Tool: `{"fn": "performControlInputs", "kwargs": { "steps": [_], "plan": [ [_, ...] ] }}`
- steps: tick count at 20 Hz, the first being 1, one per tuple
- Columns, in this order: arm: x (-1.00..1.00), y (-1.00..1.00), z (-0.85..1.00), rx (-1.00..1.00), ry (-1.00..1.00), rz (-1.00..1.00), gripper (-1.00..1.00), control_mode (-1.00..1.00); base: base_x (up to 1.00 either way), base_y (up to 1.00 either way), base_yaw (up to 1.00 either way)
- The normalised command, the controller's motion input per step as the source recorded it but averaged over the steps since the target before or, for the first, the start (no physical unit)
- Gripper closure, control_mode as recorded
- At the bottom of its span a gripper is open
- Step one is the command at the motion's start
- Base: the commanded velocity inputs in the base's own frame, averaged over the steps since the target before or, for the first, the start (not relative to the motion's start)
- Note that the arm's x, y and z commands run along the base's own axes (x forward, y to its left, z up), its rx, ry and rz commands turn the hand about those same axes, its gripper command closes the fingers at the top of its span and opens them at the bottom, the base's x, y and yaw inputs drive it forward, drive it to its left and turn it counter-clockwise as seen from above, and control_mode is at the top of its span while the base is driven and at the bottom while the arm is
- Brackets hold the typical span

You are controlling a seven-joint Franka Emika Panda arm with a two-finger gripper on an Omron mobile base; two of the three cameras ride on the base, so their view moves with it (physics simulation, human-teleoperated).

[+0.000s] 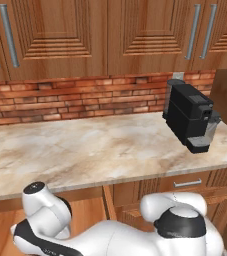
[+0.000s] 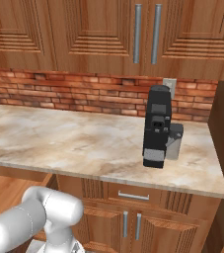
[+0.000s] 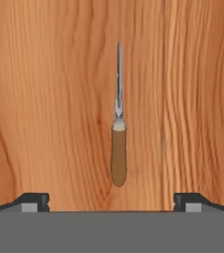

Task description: Take the pizza cutter from the drawer on the left and place it on the dining counter for cutting.

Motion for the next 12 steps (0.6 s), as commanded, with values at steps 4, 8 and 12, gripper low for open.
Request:
{"fn": "performControlInputs", "kwargs": {
  "steps": [4, 8, 12],
  "plan": [
    [0.21, 0.1, -0.19, 0.0, 0.0, 0.03, -1.0, -1.0, 0.0, 0.0, 0.0],
    [0.08, 0.0, -0.13, 0.0, 0.0, 0.04, -1.0, -1.0, 0.0, 0.0, 0.0],
    [0.01, 0.0, -0.14, 0.0, 0.0, 0.03, -1.0, -1.0, 0.0, 0.0, 0.0]
  ]
}}
